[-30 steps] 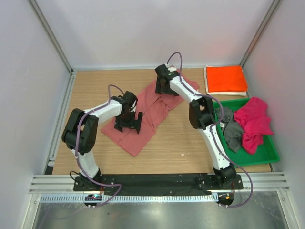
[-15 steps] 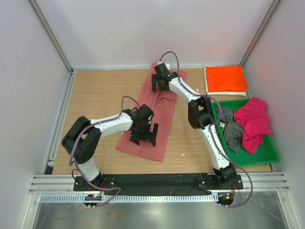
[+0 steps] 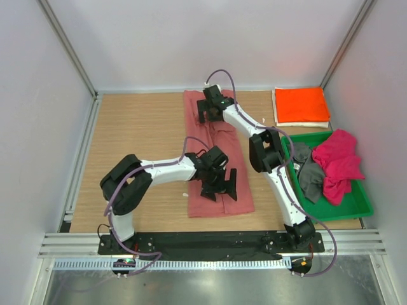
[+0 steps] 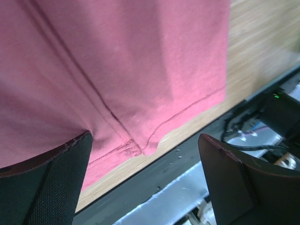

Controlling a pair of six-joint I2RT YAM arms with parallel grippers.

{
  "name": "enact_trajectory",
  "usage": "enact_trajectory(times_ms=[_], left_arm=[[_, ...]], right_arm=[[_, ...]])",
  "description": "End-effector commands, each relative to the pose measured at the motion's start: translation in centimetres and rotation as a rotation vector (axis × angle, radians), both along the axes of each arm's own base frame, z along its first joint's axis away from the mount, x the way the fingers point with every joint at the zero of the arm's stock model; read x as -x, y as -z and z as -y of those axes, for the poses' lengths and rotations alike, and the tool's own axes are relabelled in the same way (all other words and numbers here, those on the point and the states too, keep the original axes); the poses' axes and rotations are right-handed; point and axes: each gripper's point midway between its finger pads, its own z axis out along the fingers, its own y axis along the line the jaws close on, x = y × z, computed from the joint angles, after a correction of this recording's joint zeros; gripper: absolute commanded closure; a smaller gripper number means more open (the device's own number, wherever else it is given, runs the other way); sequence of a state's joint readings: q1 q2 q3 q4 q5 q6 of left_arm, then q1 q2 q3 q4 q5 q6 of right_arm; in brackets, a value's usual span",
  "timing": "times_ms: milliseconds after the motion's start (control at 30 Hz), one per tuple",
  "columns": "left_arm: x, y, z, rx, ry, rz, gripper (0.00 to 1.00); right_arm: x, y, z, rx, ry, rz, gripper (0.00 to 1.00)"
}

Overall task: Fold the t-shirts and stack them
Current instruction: Fold the tshirt

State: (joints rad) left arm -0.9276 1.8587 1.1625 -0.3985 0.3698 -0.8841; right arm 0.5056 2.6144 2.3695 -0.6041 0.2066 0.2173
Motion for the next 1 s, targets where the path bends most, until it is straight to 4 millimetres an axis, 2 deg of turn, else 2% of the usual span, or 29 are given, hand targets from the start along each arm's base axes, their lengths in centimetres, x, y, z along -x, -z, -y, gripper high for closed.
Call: enact_trajectory(times_ms=[0, 33, 67, 133, 167, 200, 233, 267, 300, 333, 367, 400, 433, 467, 500, 533, 567, 600, 633, 667, 700, 733, 767, 800, 833, 867, 900, 933, 967], left_arm=[[-0.8, -2.1, -2.4, -0.083, -0.022, 0.092, 0.04], [-0.9, -2.8, -3.1, -0.089, -0.009, 0.126, 0.04], [-1.3, -3.8, -3.8, -0.089, -0.017, 0.160, 0.03], [-2.0, -6.6, -6.1, -0.089, -0.042, 0.216, 0.03], [-3.1, -7.6, -7.4, -0.096, -0.087, 0.248, 0.02], [-3.3, -9.8, -8.7, -0.068, -0.118, 0.280, 0.02], [-3.5, -10.4, -9.8, -0.063, -0.146, 0.284, 0.01], [-3.8, -11.0, -10.8, -0.052, -0.181, 0.292, 0.00], [-4.7, -12.7, -12.4, -0.012, -0.245, 0.310, 0.00], [-4.8, -12.6, -13.4, -0.009, -0.270, 0.296, 0.00], [-5.9, -13.0, -15.1, -0.002, -0.335, 0.296, 0.01], [-5.8, -13.2, -15.8, 0.009, -0.350, 0.282, 0.02], [-5.7, -13.4, -16.6, 0.020, -0.369, 0.284, 0.02], [-6.1, -13.2, -17.6, 0.024, -0.404, 0.276, 0.04], [-5.9, -13.3, -17.7, 0.055, -0.407, 0.260, 0.05], [-5.7, -13.4, -18.3, 0.069, -0.421, 0.260, 0.07], [-5.4, -12.1, -19.2, 0.060, -0.451, 0.223, 0.10], [-5.4, -11.8, -19.3, 0.081, -0.464, 0.214, 0.12], [-4.8, -11.5, -19.0, 0.119, -0.460, 0.171, 0.14], [-3.9, -9.7, -19.4, 0.113, -0.477, 0.109, 0.21], [-3.9, -9.4, -19.1, 0.137, -0.492, 0.084, 0.26], [-3.2, -8.5, -19.0, 0.145, -0.490, 0.046, 0.31], [-2.8, -8.0, -18.8, 0.159, -0.487, 0.018, 0.40], [-2.1, -6.7, -18.8, 0.159, -0.494, -0.011, 0.43], [-1.9, -6.3, -18.7, 0.171, -0.512, -0.033, 0.45], [-1.7, -6.0, -18.4, 0.191, -0.516, -0.051, 0.47], [-1.3, -4.9, -18.5, 0.193, -0.527, -0.068, 0.47], [-1.2, -4.6, -18.3, 0.198, -0.530, -0.083, 0.46], [-1.0, -4.2, -18.3, 0.200, -0.527, -0.092, 0.43]], right_arm=[[0.6, -4.4, 0.7, 0.032, -0.014, 0.032, 0.00], [0.7, -7.1, 1.1, 0.033, -0.014, 0.064, 0.00], [1.0, -8.9, 1.8, 0.060, -0.011, 0.087, 0.00], [2.2, -11.3, 3.0, 0.096, -0.015, 0.087, 0.00], [2.9, -15.4, 3.8, 0.083, 0.000, 0.140, 0.00], [3.6, -16.6, 4.5, 0.089, 0.023, 0.150, 0.00], [4.6, -16.9, 5.5, 0.097, 0.055, 0.141, 0.00], [5.7, -20.4, 6.5, 0.056, 0.106, 0.192, 0.00], [6.4, -21.6, 7.6, 0.022, 0.167, 0.211, 0.00], [7.7, -19.9, 8.3, 0.032, 0.162, 0.161, 0.00], [9.0, -22.5, 8.7, -0.011, 0.149, 0.195, 0.00], [9.9, -22.6, 8.8, -0.045, 0.138, 0.174, 0.04], [11.2, -21.3, 9.3, -0.042, 0.141, 0.130, 0.05], [12.2, -21.4, 9.7, -0.055, 0.140, 0.108, 0.07], [13.8, -21.6, 10.7, -0.059, 0.148, 0.072, 0.17], [15.4, -19.9, 10.8, -0.074, 0.148, -0.001, 0.23], [16.7, -19.1, 11.2, -0.087, 0.150, -0.049, 0.28], [18.5, -19.1, 11.6, -0.111, 0.141, -0.083, 0.37], [20.6, -16.1, 12.3, -0.111, 0.140, -0.181, 0.41], [22.4, -15.0, 11.7, -0.164, 0.130, -0.249, 0.43], [23.9, -14.2, 11.5, -0.206, 0.120, -0.291, 0.51], [26.8, -12.0, 12.2, -0.224, 0.132, -0.367, 0.55], [28.4, -11.5, 11.7, -0.310, 0.135, -0.421, 0.63], [29.2, -10.9, 11.6, -0.353, 0.145, -0.432, 0.74], [31.6, -8.3, 12.2, -0.353, 0.170, -0.508, 0.75], [32.7, -8.6, 12.1, -0.410, 0.186, -0.517, 0.75], [33.6, -7.9, 12.2, -0.423, 0.201, -0.537, 0.75], [35.3, -6.2, 12.8, -0.423, 0.230, -0.586, 0.75], [36.0, -6.1, 12.7, -0.446, 0.239, -0.592, 0.75]])
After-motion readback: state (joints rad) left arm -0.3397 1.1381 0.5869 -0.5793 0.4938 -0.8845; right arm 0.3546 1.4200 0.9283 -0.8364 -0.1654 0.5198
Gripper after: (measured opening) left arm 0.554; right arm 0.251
